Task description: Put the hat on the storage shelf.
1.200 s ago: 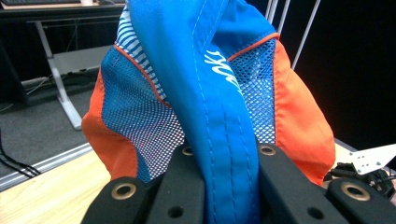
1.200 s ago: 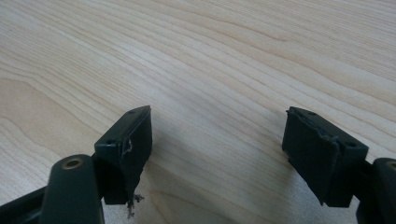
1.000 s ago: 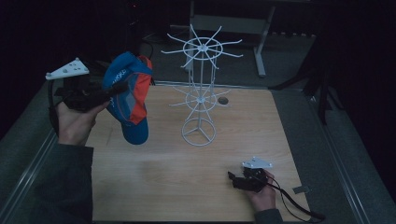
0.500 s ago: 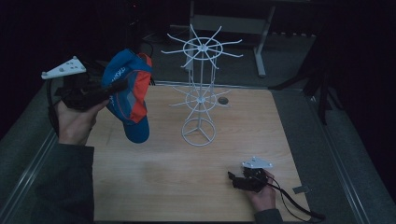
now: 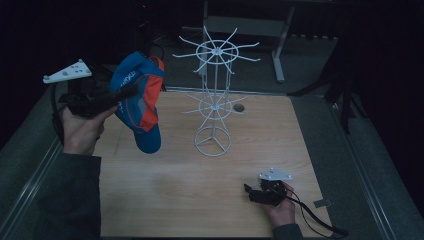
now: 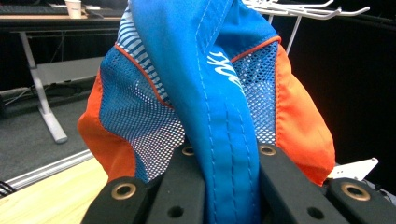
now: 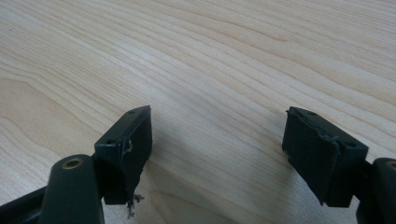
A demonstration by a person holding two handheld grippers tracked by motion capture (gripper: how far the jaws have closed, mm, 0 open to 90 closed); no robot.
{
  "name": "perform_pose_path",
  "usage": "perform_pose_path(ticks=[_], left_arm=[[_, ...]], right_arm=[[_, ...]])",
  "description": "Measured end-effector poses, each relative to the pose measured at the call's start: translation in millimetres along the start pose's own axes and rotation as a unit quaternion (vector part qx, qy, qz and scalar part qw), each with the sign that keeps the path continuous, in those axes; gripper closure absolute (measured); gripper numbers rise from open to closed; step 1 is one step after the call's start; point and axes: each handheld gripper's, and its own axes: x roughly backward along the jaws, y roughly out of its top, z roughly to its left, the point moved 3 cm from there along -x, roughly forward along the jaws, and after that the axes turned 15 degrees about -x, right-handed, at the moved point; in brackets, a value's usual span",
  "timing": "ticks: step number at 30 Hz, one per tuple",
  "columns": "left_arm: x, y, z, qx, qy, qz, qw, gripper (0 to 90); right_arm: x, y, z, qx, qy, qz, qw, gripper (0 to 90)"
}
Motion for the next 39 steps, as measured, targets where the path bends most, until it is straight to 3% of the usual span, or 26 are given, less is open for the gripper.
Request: perform_pose_path(ticks=[31, 39], left_arm=[[2.9, 8.3, -1.4, 0.003, -0.019, -0.027, 0.9994, 88.8], [2.0, 13.5, -2.8, -0.004, -0.02, -0.026, 0.9995, 88.8]], right_arm=[[0.0, 0.0, 0.0, 0.0, 0.0, 0.0, 1.0, 24.2], [0.1, 0.0, -0.1, 0.001, 0.0, 0.0, 1.0, 24.1]])
